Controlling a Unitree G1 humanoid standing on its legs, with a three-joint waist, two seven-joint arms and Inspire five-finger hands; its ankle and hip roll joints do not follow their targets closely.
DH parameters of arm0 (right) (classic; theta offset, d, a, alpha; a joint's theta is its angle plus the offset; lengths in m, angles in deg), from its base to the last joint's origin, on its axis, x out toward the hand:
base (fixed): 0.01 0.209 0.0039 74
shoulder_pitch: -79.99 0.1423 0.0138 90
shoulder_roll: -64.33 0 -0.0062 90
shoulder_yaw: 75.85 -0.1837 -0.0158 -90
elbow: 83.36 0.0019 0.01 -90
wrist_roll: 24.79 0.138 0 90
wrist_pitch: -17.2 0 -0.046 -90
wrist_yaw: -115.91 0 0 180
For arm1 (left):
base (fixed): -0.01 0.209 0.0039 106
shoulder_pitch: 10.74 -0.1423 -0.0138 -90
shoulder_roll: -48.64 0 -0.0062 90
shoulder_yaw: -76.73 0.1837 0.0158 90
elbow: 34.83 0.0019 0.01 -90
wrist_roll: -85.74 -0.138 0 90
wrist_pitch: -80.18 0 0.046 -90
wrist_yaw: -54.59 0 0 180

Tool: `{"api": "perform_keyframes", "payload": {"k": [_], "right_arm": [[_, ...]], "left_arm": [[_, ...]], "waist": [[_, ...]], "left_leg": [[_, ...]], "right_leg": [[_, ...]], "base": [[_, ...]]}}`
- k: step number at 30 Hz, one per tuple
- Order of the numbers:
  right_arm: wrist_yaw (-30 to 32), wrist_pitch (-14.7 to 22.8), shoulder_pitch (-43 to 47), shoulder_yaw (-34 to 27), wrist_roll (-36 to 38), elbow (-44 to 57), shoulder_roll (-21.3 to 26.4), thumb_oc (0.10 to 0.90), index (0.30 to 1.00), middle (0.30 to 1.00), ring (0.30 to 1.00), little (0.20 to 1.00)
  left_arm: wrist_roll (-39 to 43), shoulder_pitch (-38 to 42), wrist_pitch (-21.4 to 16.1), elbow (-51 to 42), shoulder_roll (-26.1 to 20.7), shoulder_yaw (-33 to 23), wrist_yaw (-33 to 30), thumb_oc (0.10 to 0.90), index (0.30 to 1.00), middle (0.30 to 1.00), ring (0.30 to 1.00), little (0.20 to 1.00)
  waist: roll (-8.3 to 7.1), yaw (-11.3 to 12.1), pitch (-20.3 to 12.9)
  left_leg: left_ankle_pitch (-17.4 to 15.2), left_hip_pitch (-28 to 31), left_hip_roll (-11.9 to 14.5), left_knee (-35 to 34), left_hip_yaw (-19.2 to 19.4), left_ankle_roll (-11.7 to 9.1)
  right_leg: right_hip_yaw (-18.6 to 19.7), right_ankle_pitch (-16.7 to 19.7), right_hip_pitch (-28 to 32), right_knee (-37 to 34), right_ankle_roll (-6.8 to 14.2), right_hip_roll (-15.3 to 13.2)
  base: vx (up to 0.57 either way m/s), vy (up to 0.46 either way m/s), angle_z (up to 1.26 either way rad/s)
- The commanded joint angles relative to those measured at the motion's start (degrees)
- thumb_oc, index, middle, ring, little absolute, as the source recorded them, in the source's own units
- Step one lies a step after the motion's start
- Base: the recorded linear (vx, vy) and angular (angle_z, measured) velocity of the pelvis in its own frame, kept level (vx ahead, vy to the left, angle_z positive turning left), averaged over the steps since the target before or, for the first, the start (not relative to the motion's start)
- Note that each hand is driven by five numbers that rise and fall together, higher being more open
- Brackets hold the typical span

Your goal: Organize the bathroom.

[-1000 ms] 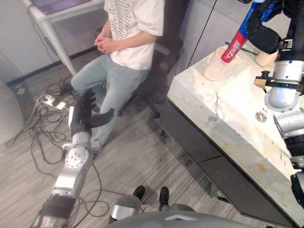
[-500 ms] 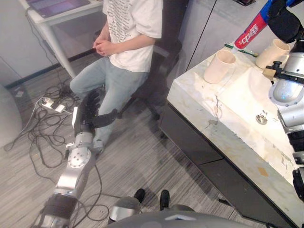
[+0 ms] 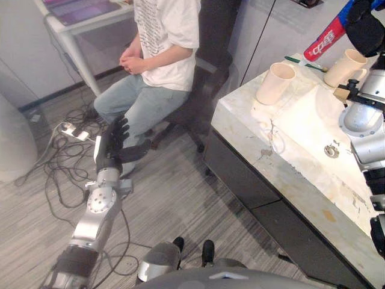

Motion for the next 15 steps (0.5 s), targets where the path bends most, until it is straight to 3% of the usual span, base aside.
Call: {"api": "perform_keyframes", "payload": {"k": [1,3,5,9,15], "right_arm": [[5.76,3.38,3.62,-5.29,-5.02,5.91,2.01,0.400,0.300,0.300,0.300,0.300],[6.07,3.81,2.24,-5.76,-5.80,6.24,1.98,0.400,0.300,0.300,0.300,0.300],[5.16,5.03,0.42,-7.23,-4.35,6.35,2.96,0.400,0.300,0.300,0.300,0.300],[2.00,5.81,0.55,-7.68,-1.90,5.13,3.83,0.400,0.300,0.300,0.300,0.300],[0.78,4.73,-3.91,-9.14,-2.61,7.33,1.83,0.400,0.300,0.300,0.300,0.300]], "left_arm": [[-0.40,0.98,-6.24,-5.74,-2.37,-0.78,1.60,0.800,0.900,0.900,0.900,0.900],[1.41,0.43,-6.30,-6.02,-2.01,-0.36,1.71,0.800,0.900,0.900,0.900,0.900],[-0.24,0.39,-6.52,-6.06,-1.64,0.32,1.44,0.800,0.900,0.900,0.900,0.900],[-0.99,1.62,-5.35,-5.86,-2.49,0.98,1.07,0.800,0.900,0.900,0.900,0.900],[-0.80,0.87,-3.35,-6.55,-3.07,0.27,1.12,0.800,0.900,0.900,0.900,0.900]], "waist": [[0.01,0.59,-6.68],[0.59,0.62,-6.83],[0.42,0.33,-7.34],[1.03,-0.47,-8.93],[1.35,-0.91,-10.61]], "left_leg": [[3.70,-2.65,6.86,-9.33,2.36,2.26],[5.99,-2.61,6.75,-16.41,2.74,1.68],[4.40,-0.65,5.55,-17.80,-0.08,2.43],[3.97,3.41,6.09,-22.31,-0.33,2.76],[2.67,5.54,6.01,-23.08,0.59,3.82]], "right_leg": [[-0.70,-1.54,0.86,1.47,-0.31,2.75],[-0.97,-1.59,1.90,0.64,-0.01,2.90],[-0.83,-0.96,1.32,0.93,0.62,2.10],[-2.25,-1.38,0.45,1.47,1.73,1.24],[-3.82,-2.10,0.14,2.34,2.29,0.22]], "base": [[0.18,0.103,-0.03],[0.19,0.127,0.05],[0.16,0.127,0.01],[0.18,0.103,-0.28],[0.14,0.046,-0.15]]}}
